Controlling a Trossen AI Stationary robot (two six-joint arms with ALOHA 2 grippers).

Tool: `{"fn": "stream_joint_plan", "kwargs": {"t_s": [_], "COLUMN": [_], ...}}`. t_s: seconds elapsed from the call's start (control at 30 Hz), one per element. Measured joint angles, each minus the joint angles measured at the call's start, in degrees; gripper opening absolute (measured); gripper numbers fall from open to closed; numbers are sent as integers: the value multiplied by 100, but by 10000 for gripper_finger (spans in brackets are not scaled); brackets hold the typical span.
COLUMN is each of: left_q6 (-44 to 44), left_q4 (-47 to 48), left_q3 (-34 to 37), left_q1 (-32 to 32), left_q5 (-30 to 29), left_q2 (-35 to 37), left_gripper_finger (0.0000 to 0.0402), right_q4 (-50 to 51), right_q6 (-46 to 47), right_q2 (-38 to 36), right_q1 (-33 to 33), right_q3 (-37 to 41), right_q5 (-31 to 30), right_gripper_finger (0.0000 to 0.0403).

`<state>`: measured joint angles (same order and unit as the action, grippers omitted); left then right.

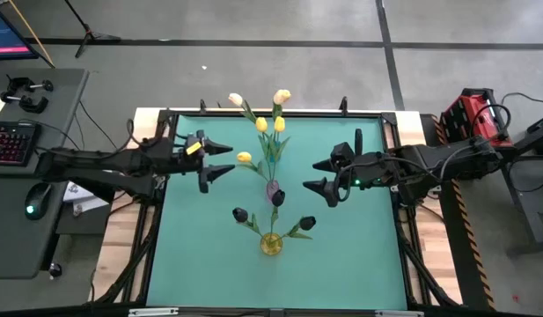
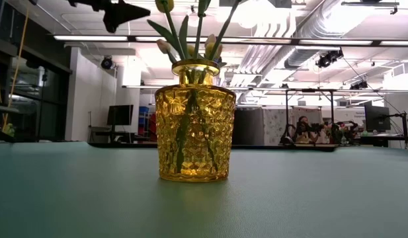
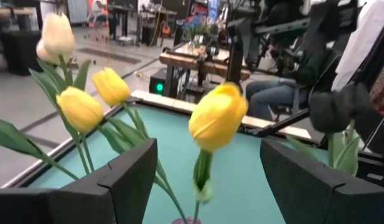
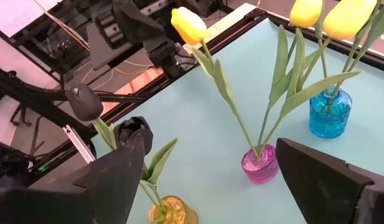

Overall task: Sort flowers into vase by color
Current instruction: Return to Home Position

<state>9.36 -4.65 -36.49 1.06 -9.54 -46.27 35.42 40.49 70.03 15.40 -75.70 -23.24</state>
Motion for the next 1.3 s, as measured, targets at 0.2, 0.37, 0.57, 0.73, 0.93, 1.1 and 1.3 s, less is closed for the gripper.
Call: {"fn": "stream_joint_plan", "kwargs": {"t_s": [0.2,0.37,0.57,0.73,0.93,1.1,1.3], "left_q6": [-3,0,101,101,99,97,103], "left_q4": [41,38,40,40,38,36,37], "left_q3": [0,0,0,0,0,0,0], "left_q1": [0,0,0,0,3,11,11], "left_q5": [-123,-153,-153,-153,-153,-153,-153], "left_q2": [229,285,283,283,283,283,296], "left_gripper_finger": [272,272,272,272,272,272,272], "right_q4": [138,209,257,332,341,343,341], "right_q6": [-45,-70,-92,-89,-46,-46,-46], "right_q2": [-70,-122,-124,-124,-124,-124,-124], "right_q1": [0,0,1,2,2,2,2], "right_q3": [0,-2,0,0,0,0,0], "right_q5": [201,342,594,737,819,901,918], "right_gripper_finger": [351,351,351,351,351,351,350]}}
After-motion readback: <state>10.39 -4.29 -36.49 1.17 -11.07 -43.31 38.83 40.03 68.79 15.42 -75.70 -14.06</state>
